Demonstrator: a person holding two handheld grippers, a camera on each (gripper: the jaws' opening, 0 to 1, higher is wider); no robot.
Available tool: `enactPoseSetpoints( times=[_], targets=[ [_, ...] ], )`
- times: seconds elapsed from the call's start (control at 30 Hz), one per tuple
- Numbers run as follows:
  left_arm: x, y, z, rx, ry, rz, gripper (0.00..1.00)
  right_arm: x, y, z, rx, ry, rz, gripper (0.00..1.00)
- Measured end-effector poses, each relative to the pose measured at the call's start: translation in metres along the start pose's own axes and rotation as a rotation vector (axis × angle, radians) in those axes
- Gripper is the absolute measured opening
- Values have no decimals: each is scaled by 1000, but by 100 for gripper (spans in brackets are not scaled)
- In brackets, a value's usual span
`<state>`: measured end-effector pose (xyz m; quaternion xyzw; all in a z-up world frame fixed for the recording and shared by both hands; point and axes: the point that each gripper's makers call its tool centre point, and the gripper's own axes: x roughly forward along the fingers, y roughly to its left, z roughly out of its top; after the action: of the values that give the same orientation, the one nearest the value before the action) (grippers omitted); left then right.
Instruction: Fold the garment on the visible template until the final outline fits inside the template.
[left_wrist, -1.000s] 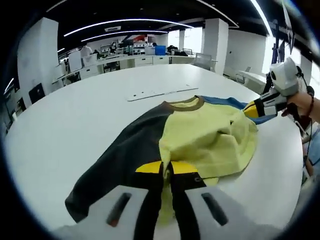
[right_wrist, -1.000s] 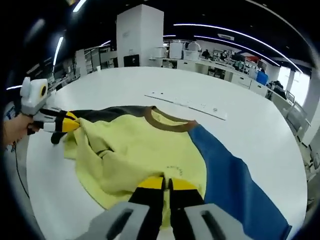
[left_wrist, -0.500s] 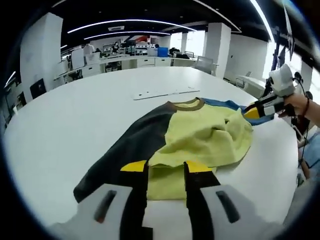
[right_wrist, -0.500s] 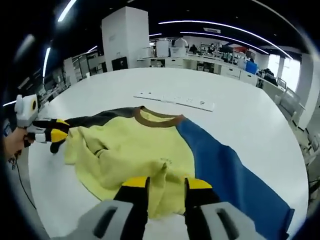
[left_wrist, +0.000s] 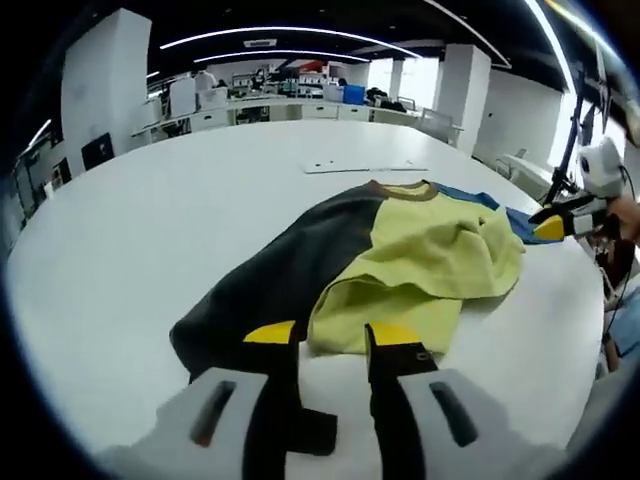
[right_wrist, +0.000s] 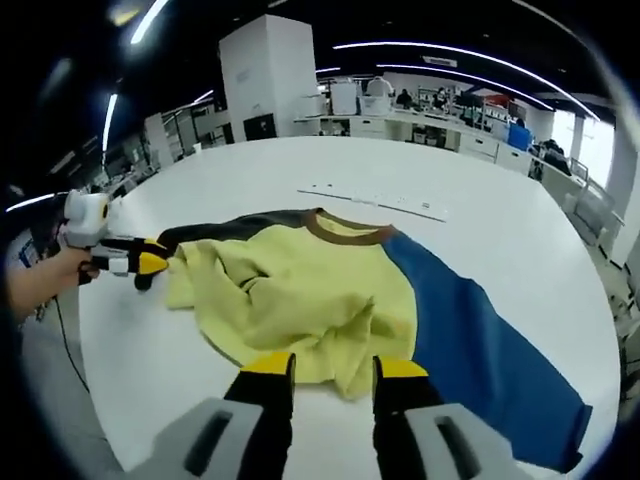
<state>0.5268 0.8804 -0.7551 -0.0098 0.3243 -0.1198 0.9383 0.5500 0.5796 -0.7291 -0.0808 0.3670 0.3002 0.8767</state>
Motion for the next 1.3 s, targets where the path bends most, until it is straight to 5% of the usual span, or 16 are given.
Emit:
enactPoseSetpoints(
  times=[0.73, 0.97, 1.3],
  targets=[
    [10, 5, -14, -99, 6, 3, 12, 38, 3, -20, 19, 63, 21, 13],
    [11, 4, -9, -90, -12, 3, 5, 37, -2, -21, 26, 68, -3, 0],
    [-7, -5, 11, -45, -84, -23, 2, 25, -3, -24, 41, 78, -1, 0]
  ],
)
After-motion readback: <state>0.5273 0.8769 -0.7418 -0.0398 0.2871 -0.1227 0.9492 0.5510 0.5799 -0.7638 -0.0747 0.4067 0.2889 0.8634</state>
